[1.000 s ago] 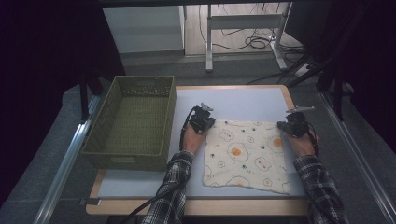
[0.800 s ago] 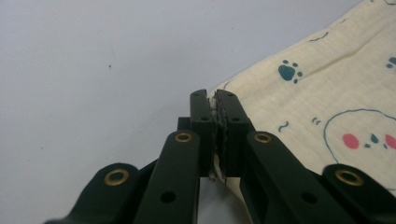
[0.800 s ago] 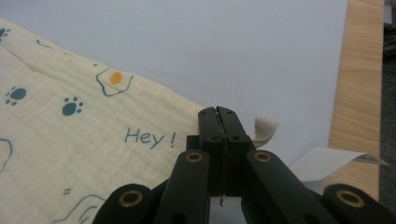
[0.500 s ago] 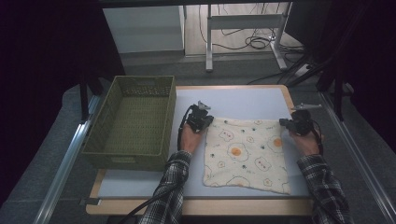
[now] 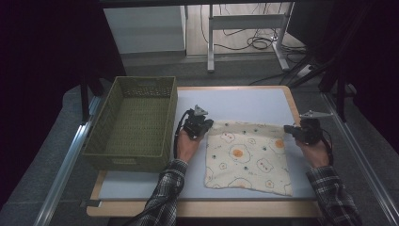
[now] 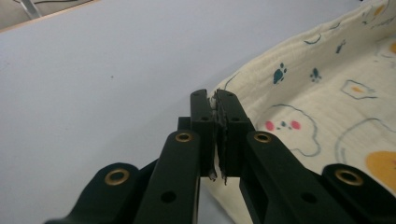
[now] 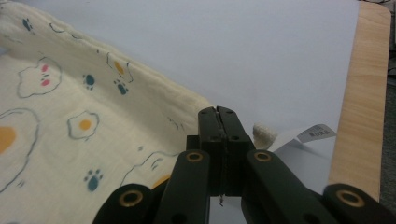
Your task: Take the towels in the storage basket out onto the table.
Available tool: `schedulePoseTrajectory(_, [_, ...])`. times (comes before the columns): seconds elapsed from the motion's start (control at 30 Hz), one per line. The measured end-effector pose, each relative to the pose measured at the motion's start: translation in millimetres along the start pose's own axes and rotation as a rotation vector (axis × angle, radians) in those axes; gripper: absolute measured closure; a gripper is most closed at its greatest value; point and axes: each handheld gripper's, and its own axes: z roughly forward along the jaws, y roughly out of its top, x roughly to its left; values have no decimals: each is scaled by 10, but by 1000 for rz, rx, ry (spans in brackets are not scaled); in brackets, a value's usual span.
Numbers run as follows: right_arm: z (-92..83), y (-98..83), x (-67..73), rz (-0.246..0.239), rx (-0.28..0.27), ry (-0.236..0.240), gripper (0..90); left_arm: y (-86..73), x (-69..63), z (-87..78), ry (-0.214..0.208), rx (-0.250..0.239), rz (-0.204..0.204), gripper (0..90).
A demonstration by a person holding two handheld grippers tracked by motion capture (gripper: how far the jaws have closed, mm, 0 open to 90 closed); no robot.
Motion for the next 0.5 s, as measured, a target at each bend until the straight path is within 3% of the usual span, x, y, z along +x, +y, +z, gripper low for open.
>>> schedulePoseTrajectory(0.5, [-398, -275, 204, -29, -29, 24, 900, -259, -264, -212, -54, -18, 32, 869])
